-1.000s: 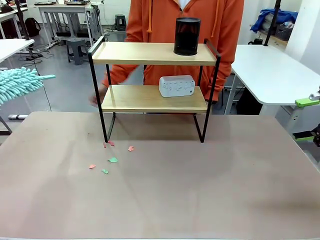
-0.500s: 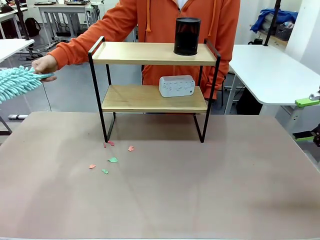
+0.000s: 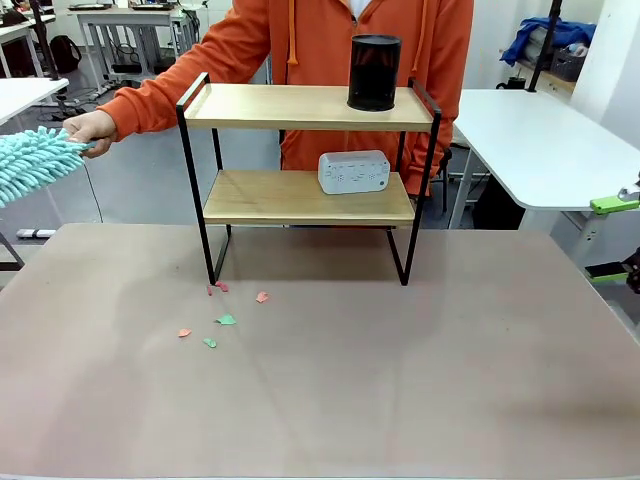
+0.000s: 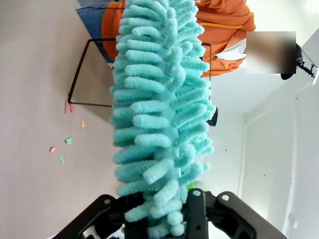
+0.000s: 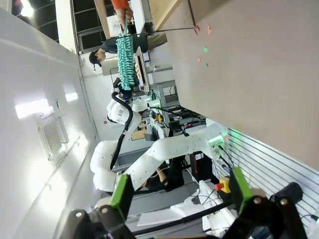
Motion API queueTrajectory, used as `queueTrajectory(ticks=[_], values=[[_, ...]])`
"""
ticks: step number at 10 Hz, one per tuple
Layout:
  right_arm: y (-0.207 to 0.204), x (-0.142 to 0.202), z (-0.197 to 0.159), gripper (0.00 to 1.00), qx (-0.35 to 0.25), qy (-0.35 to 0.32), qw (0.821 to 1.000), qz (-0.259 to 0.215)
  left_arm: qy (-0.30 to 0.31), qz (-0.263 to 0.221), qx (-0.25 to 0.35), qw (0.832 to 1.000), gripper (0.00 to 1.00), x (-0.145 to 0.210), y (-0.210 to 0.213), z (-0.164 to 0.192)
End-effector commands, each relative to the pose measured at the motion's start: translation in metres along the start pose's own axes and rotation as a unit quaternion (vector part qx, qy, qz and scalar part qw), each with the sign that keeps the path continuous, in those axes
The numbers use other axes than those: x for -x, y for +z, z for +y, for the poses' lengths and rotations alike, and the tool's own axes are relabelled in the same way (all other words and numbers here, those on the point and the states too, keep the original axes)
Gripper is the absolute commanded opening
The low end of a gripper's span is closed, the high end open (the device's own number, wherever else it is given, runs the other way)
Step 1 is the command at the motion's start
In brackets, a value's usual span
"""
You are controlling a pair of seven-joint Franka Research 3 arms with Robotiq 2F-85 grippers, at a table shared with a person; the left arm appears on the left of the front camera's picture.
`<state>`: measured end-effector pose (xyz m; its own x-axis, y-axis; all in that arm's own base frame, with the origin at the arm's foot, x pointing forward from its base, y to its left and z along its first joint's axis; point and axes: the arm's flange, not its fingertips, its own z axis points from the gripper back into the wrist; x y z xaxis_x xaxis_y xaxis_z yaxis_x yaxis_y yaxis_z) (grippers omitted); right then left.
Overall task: Clean the shelf.
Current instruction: Hand the Duster back to the human.
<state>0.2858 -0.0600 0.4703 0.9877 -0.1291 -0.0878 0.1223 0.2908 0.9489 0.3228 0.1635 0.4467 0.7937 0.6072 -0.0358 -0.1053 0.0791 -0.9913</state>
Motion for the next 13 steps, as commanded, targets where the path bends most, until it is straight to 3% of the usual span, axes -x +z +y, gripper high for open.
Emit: queueTrajectory(ticks=[1, 2, 3, 4, 5, 7, 8, 9, 10, 13], values=[[-0.001, 0.0, 0.003, 1.0, -0.005, -0.007, 1.0, -0.008, -0.01, 0.017, -0.007, 1.0, 0.89, 0.003, -0.008, -0.004], [-0.001, 0.0, 0.003, 1.0, -0.005, -0.007, 1.0, -0.008, -0.013, 0.013, -0.008, 1.0, 1.0, 0.004, -0.011, -0.006], [-0.001, 0.0, 0.003, 1.0, -0.005, -0.007, 1.0, -0.008, -0.018, 0.018, -0.009, 1.0, 0.9, 0.006, -0.011, -0.009], [-0.001, 0.0, 0.003, 1.0, -0.005, -0.007, 1.0, -0.008, -0.02, 0.021, -0.005, 1.0, 1.0, 0.008, -0.009, -0.01], [-0.001, 0.0, 0.003, 1.0, -0.005, -0.007, 1.0, -0.008, -0.023, 0.024, -0.007, 0.999, 1.0, 0.011, -0.009, -0.009], [-0.001, 0.0, 0.003, 1.0, -0.005, -0.007, 1.0, -0.008, -0.024, 0.073, -0.041, 0.996, 1.0, 0.015, -0.018, 0.014], [-0.001, 0.0, 0.003, 1.0, -0.005, -0.007, 1.0, -0.008, -0.025, 0.126, -0.057, 0.99, 1.0, 0.02, -0.029, 0.028], [-0.001, 0.0, 0.003, 1.0, -0.005, -0.007, 1.0, -0.008, -0.033, 0.196, -0.059, 0.978, 1.0, 0.029, -0.047, 0.04], [-0.001, 0.0, 0.003, 1.0, -0.005, -0.007, 1.0, -0.008, -0.026, 0.299, -0.044, 0.953, 1.0, 0.046, -0.073, 0.049], [-0.001, 0.0, 0.003, 1.0, -0.005, -0.007, 1.0, -0.008, 0.001, 0.448, -0.104, 0.888, 1.0, 0.082, -0.134, 0.082]])
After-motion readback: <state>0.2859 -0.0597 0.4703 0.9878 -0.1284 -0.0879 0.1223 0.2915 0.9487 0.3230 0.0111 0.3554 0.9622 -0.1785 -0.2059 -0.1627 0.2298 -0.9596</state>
